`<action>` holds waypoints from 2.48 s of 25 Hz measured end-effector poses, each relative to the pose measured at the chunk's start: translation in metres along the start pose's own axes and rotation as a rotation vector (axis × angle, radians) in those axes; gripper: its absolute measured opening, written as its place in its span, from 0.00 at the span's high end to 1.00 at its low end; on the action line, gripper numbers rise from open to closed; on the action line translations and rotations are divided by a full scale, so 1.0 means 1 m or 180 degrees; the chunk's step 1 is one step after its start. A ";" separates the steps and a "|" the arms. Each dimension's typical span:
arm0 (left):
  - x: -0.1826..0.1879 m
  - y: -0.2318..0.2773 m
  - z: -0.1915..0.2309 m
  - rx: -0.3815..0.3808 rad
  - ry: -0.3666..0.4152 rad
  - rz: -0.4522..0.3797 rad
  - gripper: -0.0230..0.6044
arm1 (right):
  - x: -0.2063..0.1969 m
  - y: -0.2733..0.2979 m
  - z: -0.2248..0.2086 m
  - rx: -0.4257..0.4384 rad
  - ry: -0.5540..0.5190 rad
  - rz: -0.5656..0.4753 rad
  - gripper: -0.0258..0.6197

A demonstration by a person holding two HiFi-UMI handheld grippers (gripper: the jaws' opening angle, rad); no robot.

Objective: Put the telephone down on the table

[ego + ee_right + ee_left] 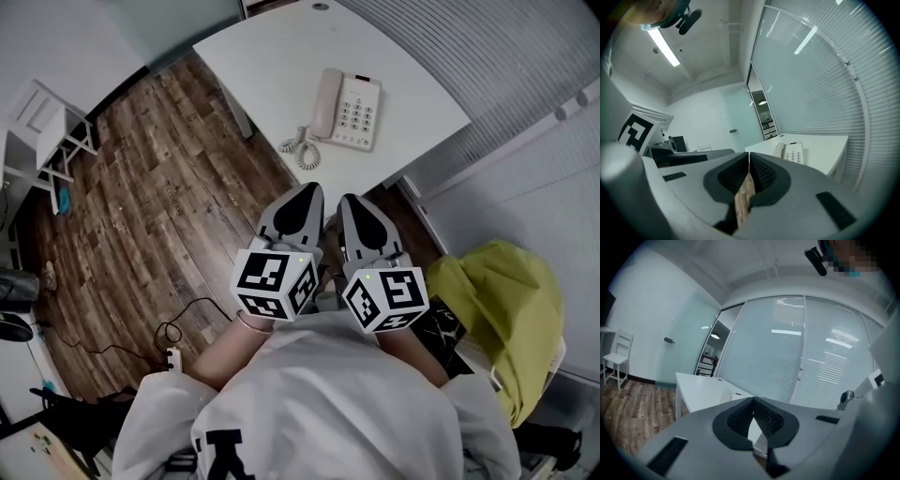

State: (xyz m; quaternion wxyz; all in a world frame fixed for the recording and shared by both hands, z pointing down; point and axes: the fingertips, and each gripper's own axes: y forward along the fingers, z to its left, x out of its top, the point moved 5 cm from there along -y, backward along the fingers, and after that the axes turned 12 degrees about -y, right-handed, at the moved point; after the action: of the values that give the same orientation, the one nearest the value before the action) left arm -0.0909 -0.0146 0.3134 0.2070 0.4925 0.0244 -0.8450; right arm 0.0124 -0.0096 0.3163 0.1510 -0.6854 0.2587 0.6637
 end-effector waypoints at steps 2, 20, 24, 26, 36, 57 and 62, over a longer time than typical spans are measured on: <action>-0.005 -0.002 0.003 0.0012 -0.0032 0.0024 0.96 | -0.004 -0.001 0.002 -0.0004 0.0012 0.0005 0.91; -0.041 -0.054 -0.042 0.0077 -0.0035 -0.0003 0.96 | -0.011 -0.081 0.009 0.0035 0.0018 -0.0068 0.91; -0.063 -0.079 -0.069 0.0094 -0.0015 -0.0030 0.96 | -0.014 -0.121 0.010 0.0060 -0.0008 -0.0110 0.91; -0.072 -0.094 -0.080 0.0117 0.0005 -0.0045 0.96 | -0.016 -0.139 0.015 0.0074 -0.0007 -0.0127 0.91; -0.093 -0.155 -0.111 0.0213 0.0022 -0.0188 0.96 | -0.023 -0.196 0.036 0.0117 -0.0073 -0.0092 0.91; -0.086 -0.178 -0.106 0.0045 -0.0089 -0.0141 0.96 | -0.022 -0.208 0.067 0.0113 -0.0050 -0.0059 0.92; -0.086 -0.177 -0.109 0.0002 -0.0071 -0.0125 0.96 | -0.022 -0.209 0.066 0.0072 -0.0049 -0.0067 0.92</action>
State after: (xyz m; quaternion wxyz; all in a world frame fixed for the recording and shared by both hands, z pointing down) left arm -0.0306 0.2017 0.3011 0.1906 0.4825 0.0315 -0.8543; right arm 0.0738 0.2011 0.3044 0.1677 -0.6812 0.2578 0.6644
